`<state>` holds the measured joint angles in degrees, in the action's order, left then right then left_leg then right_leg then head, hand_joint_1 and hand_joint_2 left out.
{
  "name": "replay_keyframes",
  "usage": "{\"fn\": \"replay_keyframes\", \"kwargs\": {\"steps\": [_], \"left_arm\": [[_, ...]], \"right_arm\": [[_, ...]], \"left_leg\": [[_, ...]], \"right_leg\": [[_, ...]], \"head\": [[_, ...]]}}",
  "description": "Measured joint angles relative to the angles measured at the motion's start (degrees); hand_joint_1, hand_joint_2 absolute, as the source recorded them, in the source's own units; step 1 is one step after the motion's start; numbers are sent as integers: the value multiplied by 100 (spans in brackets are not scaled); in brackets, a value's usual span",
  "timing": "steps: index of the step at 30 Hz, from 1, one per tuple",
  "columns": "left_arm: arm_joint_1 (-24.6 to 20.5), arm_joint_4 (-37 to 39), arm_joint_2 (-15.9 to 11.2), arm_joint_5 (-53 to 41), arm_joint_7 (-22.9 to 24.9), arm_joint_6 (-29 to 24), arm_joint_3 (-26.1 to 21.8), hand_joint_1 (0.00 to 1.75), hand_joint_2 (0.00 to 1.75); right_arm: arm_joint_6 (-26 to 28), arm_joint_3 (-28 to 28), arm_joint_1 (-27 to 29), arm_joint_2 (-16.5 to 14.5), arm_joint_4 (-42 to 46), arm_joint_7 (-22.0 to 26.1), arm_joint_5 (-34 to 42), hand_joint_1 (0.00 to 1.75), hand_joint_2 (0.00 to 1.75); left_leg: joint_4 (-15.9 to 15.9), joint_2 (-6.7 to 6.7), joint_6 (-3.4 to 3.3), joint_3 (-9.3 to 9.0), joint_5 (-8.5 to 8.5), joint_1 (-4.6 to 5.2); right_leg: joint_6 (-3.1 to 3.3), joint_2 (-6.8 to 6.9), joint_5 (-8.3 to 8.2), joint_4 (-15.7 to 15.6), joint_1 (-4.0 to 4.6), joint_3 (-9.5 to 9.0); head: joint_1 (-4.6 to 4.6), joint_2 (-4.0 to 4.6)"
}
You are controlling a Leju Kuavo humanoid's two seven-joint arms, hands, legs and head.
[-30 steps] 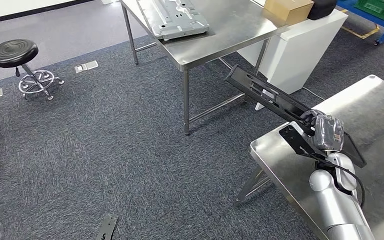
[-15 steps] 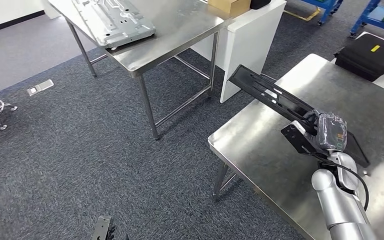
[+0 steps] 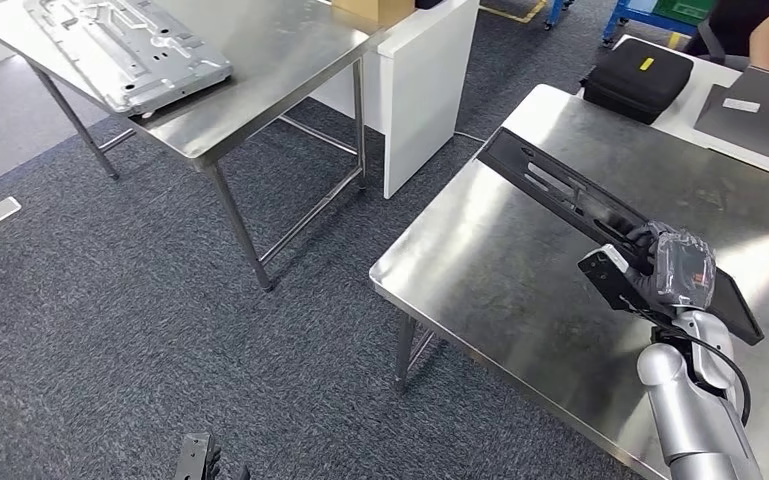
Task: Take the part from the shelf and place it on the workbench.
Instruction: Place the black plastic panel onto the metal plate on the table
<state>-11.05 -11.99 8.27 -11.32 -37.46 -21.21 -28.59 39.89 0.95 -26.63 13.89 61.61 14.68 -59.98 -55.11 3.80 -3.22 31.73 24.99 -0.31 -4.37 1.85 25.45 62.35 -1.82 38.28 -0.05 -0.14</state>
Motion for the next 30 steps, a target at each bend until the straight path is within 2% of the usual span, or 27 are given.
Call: {"fn": "replay_keyframes", "kwargs": {"steps": [1,2,3,5,6,7,8,9,11,12,13,14,15,16,17,18,19,20,21,23,24,25,26,27,28,29,30], "left_arm": [[3,-1,1,2,-14,31,-4,0,175],[5,-2,-1,3,-25,50,-10,0,175],[6,-3,-3,3,-33,60,-20,0,175],[7,-4,0,3,-42,74,-35,0,175],[5,-5,2,3,-44,76,-40,0,175],[4,-5,3,4,-45,77,-44,0,175],[6,-6,3,4,-46,77,-51,0,175],[13,-6,3,4,-48,77,-61,0,175],[30,-5,4,3,-51,67,-76,0,175],[35,-5,5,0,-52,53,-80,0,175],[36,-5,6,-3,-52,40,-80,0,175],[36,-5,8,-5,-54,28,-80,0,175],[35,-5,6,-8,-56,18,-81,0,175],[34,-7,-8,-9,-58,10,-83,0,175],[31,-8,-19,-11,-66,-3,-84,0,175],[29,-9,-29,-12,-73,-16,-86,0,175],[25,-10,-37,-13,-82,-28,-87,0,175],[18,-10,-32,-13,-95,-35,-87,0,175],[8,-10,-29,-12,-105,-36,-87,0,175],[-2,-10,-17,-8,-127,-36,-89,0,175],[3,-10,-11,-6,-137,-37,-92,0,175],[14,-10,-7,-2,-151,-46,-97,0,175],[26,-10,-4,1,-168,-60,-105,0,175],[35,-10,-2,2,-188,-71,-116,0,175],[41,-10,1,3,-208,-80,-126,0,175],[42,-10,3,3,-224,-86,-135,0,175],[40,-10,3,-1,-237,-96,-139,0,175]], "right_arm": [[0,-17,-8,-2,-1,-1,-26,166,175],[1,-31,-15,-5,-1,-4,-39,166,175],[2,-42,-19,-9,-2,-7,-46,166,175],[4,-62,-20,-14,-2,-10,-57,166,175],[4,-76,-19,-13,-1,-10,-61,166,175],[4,-87,-23,-12,0,-10,-63,166,175],[4,-95,-30,-14,2,-10,-64,166,175],[4,-99,-33,-21,3,-10,-69,166,175],[4,-101,-16,-43,3,-10,-92,166,175],[4,-106,5,-51,3,-9,-104,166,175],[4,-116,26,-56,3,-6,-110,166,175],[4,-131,43,-59,3,-1,-111,166,175],[4,-150,54,-60,3,9,-106,166,175],[4,-167,60,-63,3,21,-97,166,175],[4,-184,65,-66,2,38,-87,166,175],[4,-203,73,-68,1,57,-78,166,175],[4,-220,85,-72,-1,81,-70,166,175],[5,-238,96,-72,-3,110,-67,166,175],[7,-255,106,-69,-5,140,-66,166,175],[9,-280,82,-57,-16,197,-62,166,175],[9,-288,63,-56,-26,220,-57,166,175],[9,-293,44,-60,-38,241,-50,166,175],[9,-293,39,-72,-54,262,-45,166,175],[9,-294,43,-81,-73,281,-44,166,175],[9,-296,47,-89,-96,301,-57,166,175],[9,-302,48,-96,-115,316,-92,166,175],[9,-316,45,-104,-131,326,-154,166,175]], "left_leg": [[-34,64,50,-6,42,3],[-66,120,97,-14,83,16],[-89,180,135,-27,122,34],[-113,273,189,-48,179,24],[-161,220,217,-37,231,0],[-294,98,246,19,331,-25],[-557,-67,273,139,490,-47],[-934,-227,287,319,686,-55],[-1742,-352,281,755,995,-56],[-1930,-366,258,896,994,-51],[-1892,-383,220,932,874,-43],[-1615,-425,161,845,648,-31],[-1193,-531,78,677,382,-10],[-791,-673,-20,495,188,8],[-484,-777,-102,354,66,31],[-320,-841,-162,274,25,52],[-271,-822,-194,245,39,69],[-225,-742,-206,210,25,82],[-150,-662,-202,158,-12,75],[23,-502,-199,45,-99,51],[76,-421,-187,21,-128,41],[91,-362,-187,15,-130,41],[89,-296,-177,21,-124,37],[83,-244,-160,27,-115,28],[69,-200,-133,33,-101,12],[42,-155,-99,37,-83,-11],[-5,-125,-50,44,-54,-33]], "right_leg": [[-28,124,-126,-381,3,-217],[-6,205,-197,-607,17,-347],[44,232,-220,-687,35,-392],[168,71,-217,-649,31,-373],[211,-3,-216,-642,15,-369],[260,-71,-219,-640,0,-373],[302,-138,-224,-641,-10,-379],[330,-204,-225,-640,-1,-380],[365,-355,-225,-639,37,-382],[372,-438,-225,-638,59,-385],[375,-521,-224,-639,84,-391],[376,-605,-225,-640,106,-401],[377,-688,-225,-642,123,-412],[373,-762,-226,-642,143,-416],[370,-833,-228,-642,142,-415],[359,-899,-233,-644,134,-407],[340,-965,-245,-655,125,-395],[314,-1034,-262,-679,123,-385],[295,-997,-266,-673,135,-368],[291,-676,-133,-407,170,-209],[302,-461,12,-83,165,-43],[296,-332,180,321,148,169],[269,-282,313,706,116,366],[221,-259,380,946,79,489],[146,-240,356,956,33,487],[55,-212,249,712,-12,343],[-41,-163,98,273,-62,87]], "head": [[-16,0],[-20,0],[-21,1],[8,-1],[16,-1],[23,-1],[37,-1],[50,0],[71,1],[74,0],[75,0],[77,-1],[79,-1],[70,-1],[60,-1],[59,-1],[63,-1],[75,-1],[87,-1],[73,-1],[57,-1],[43,-1],[33,-1],[29,-1],[30,-1],[29,-1],[26,-1]]}}
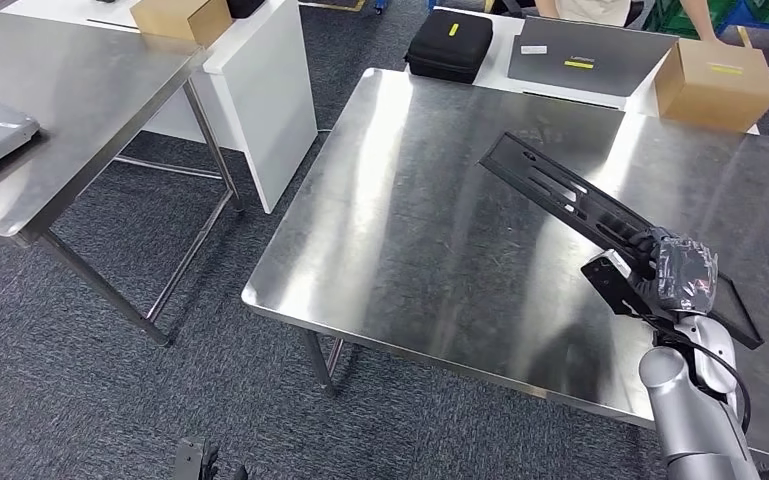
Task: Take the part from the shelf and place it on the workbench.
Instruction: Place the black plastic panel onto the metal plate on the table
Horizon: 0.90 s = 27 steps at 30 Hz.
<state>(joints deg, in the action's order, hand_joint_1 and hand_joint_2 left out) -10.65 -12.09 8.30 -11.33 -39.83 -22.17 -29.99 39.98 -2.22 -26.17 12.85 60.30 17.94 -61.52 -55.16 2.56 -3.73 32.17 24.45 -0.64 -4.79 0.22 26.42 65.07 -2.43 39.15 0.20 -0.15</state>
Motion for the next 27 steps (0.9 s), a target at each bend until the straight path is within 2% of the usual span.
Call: {"fn": "replay_keyframes", "kwargs": {"steps": [1,2,3,5,7,9,11,12,13,14,16,17,18,20,22,24,27], "left_arm": [[-4,-5,-8,-5,-9,-18,-2,0,175],[-7,-11,-14,-14,-16,-39,-3,0,175],[-11,-17,-21,-26,-22,-58,-3,0,175],[-14,-23,-26,-48,-29,-92,-4,0,175],[-15,-25,-26,-63,-30,-123,-4,0,175],[-13,-27,-26,-67,-31,-136,-4,0,175],[-3,-27,-25,-67,-32,-140,-4,0,175],[2,-26,-24,-67,-31,-140,-4,0,175],[7,-26,-23,-67,-31,-139,-4,0,175],[10,-26,-23,-67,-30,-137,-4,0,175],[11,-28,-31,-67,-30,-132,-5,0,175],[10,-29,-35,-67,-31,-132,-6,0,175],[10,-30,-38,-68,-31,-134,-7,0,175],[14,-30,-33,-71,-31,-146,-9,0,175],[18,-30,-29,-73,-30,-169,-12,0,175],[26,-30,-26,-77,-30,-183,-15,0,175],[45,-30,-7,-89,-30,-184,-16,0,175]], "right_arm": [[0,-21,-9,-14,-16,5,-76,166,175],[0,-45,-18,-26,-27,4,-154,166,175],[0,-69,-26,-40,-41,-3,-221,166,175],[0,-97,-36,-67,-72,-10,-294,166,175],[0,-107,-45,-93,-97,-6,-317,166,175],[0,-109,-66,-112,-110,-2,-322,166,175],[0,-110,-82,-139,-128,-2,-323,166,175],[0,-110,-84,-156,-144,-1,-323,166,175],[0,-109,-86,-170,-163,0,-322,166,175],[0,-109,-94,-182,-184,2,-320,166,175],[0,-108,-127,-200,-216,8,-316,166,175],[0,-109,-151,-208,-228,11,-316,166,175],[0,-109,-174,-213,-239,13,-317,166,175],[0,-109,-207,-229,-266,15,-328,166,175],[0,-106,-214,-247,-295,11,-343,166,175],[0,-106,-223,-258,-320,-1,-360,166,175],[0,-106,-242,-273,-340,-30,-391,166,175]], "left_leg": [[-56,23,61,18,39,-4],[-121,38,119,34,80,0],[-170,45,166,52,114,13],[-208,63,219,67,135,13],[-299,26,269,112,210,-30],[-781,-106,318,333,523,-60],[-1576,-201,328,723,901,-59],[-1866,-213,316,880,988,-57],[-1949,-215,287,941,957,-51],[-1771,-221,234,867,807,-36],[-979,-268,61,479,412,25],[-628,-284,-21,300,276,61],[-416,-292,-53,192,213,91],[-309,-274,87,153,185,116],[-293,-271,166,167,163,131],[-295,-273,101,184,141,149],[-297,-274,96,194,127,167]], "right_leg": [[-66,56,-123,-391,-21,-246],[-72,82,-205,-683,-26,-416],[-35,97,-235,-822,-28,-504],[106,59,-232,-793,-9,-474],[210,31,-244,-770,-18,-453],[290,0,-261,-773,-19,-438],[328,-30,-269,-772,19,-417],[339,-48,-274,-772,44,-408],[349,-67,-278,-772,74,-402],[359,-89,-285,-773,108,-401],[376,-123,-298,-775,151,-403],[380,-137,-306,-779,180,-401],[390,-143,-301,-772,200,-393],[410,-148,-296,-762,236,-369],[412,-146,-303,-759,219,-348],[391,-142,-317,-761,205,-340],[375,-139,-327,-761,197,-340]], "head": [[-13,1],[-27,1],[-30,1],[4,2],[46,1],[68,0],[88,1],[93,1],[96,1],[96,1],[95,0],[84,0],[79,0],[65,0],[65,-1],[66,0],[66,0]]}}
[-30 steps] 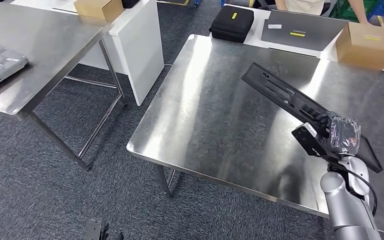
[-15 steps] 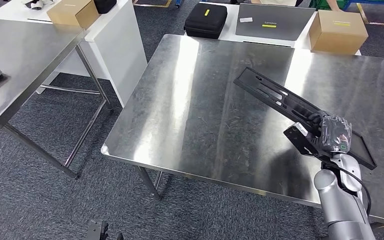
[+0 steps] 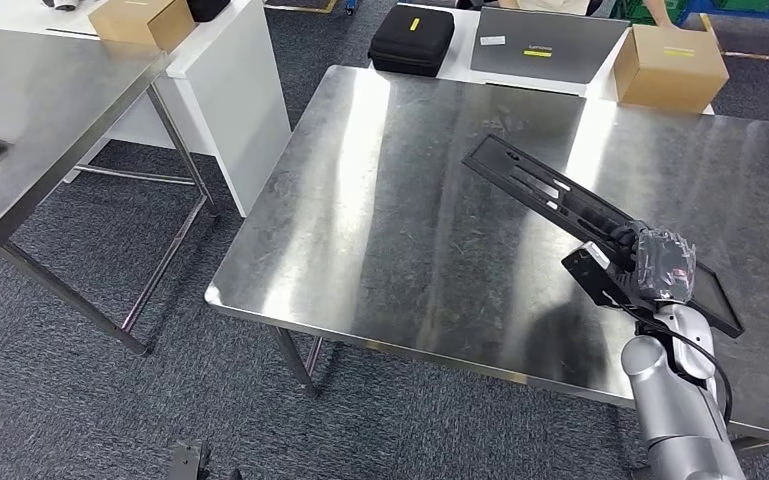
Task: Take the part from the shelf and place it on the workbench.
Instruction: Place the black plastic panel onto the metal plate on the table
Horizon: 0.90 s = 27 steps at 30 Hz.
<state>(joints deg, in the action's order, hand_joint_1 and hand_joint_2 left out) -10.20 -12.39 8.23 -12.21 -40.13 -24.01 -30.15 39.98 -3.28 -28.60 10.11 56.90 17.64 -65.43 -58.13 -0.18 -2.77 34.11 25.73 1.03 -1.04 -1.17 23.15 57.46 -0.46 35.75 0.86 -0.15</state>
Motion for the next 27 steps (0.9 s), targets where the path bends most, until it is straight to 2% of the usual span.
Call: {"fn": "replay_keyframes", "kwargs": {"steps": [13,23,27], "left_arm": [[5,0,41,-58,4,-46,-1,0,175],[5,0,60,-87,8,-51,-1,0,175],[5,0,60,-95,9,-54,-1,0,175]], "right_arm": [[0,-7,90,-120,15,-190,-235,166,175],[0,-7,99,-157,15,-193,-65,166,175],[0,-5,101,-155,15,-180,74,166,175]], "left_leg": [[-3,1,-16,3,7,17],[-12,1,-15,9,9,6],[-71,1,-17,71,18,6]], "right_leg": [[-5,0,-2,-10,-30,8],[-4,0,-2,-1,-29,20],[-2,0,0,58,-29,83]], "head": [[1,0],[1,1],[1,1]]}}
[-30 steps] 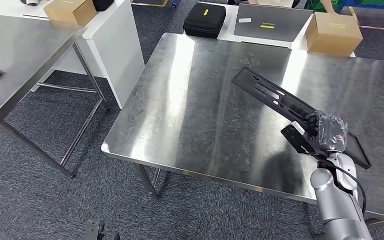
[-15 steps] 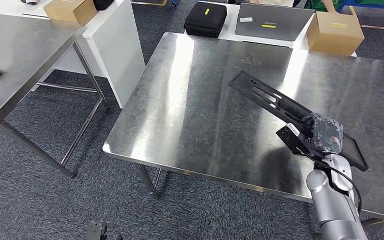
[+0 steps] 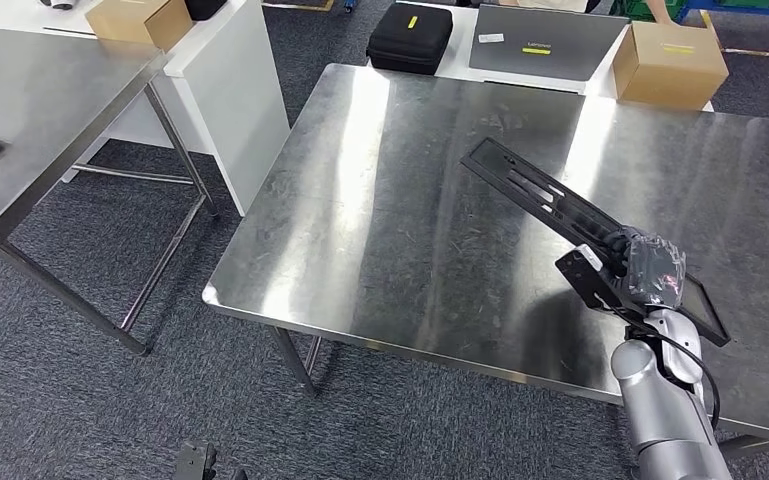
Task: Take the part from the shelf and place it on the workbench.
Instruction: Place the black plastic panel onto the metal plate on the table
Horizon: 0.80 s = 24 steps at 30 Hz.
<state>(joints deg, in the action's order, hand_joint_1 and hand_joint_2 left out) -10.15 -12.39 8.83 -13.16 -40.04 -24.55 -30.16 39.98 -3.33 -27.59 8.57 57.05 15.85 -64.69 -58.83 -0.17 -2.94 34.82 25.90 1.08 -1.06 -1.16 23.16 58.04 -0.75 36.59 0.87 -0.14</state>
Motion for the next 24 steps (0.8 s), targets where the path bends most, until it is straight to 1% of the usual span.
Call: {"fn": "replay_keyframes", "kwargs": {"steps": [4,9,18,24], "left_arm": [[3,0,0,6,0,-10,-4,0,175],[12,0,0,24,-2,-58,-12,0,175],[15,0,0,22,-2,-65,-15,0,175],[15,0,0,-1,-1,-67,-15,0,175]], "right_arm": [[0,3,-2,-3,-2,-1,12,166,175],[0,9,-4,-20,-7,-11,-14,166,175],[0,15,-6,-31,-19,-28,-32,166,175],[0,21,-32,-20,-20,-89,-229,166,175]], "left_leg": [[-80,0,-11,97,11,-1],[-149,0,-20,160,21,-1],[-173,-1,-35,175,26,-3],[-163,0,-37,168,21,-3]], "right_leg": [[1,0,4,77,0,93],[0,0,7,139,0,150],[0,0,8,162,1,161],[0,0,6,156,1,158]], "head": [[0,0],[0,1],[1,0],[1,-1]]}}
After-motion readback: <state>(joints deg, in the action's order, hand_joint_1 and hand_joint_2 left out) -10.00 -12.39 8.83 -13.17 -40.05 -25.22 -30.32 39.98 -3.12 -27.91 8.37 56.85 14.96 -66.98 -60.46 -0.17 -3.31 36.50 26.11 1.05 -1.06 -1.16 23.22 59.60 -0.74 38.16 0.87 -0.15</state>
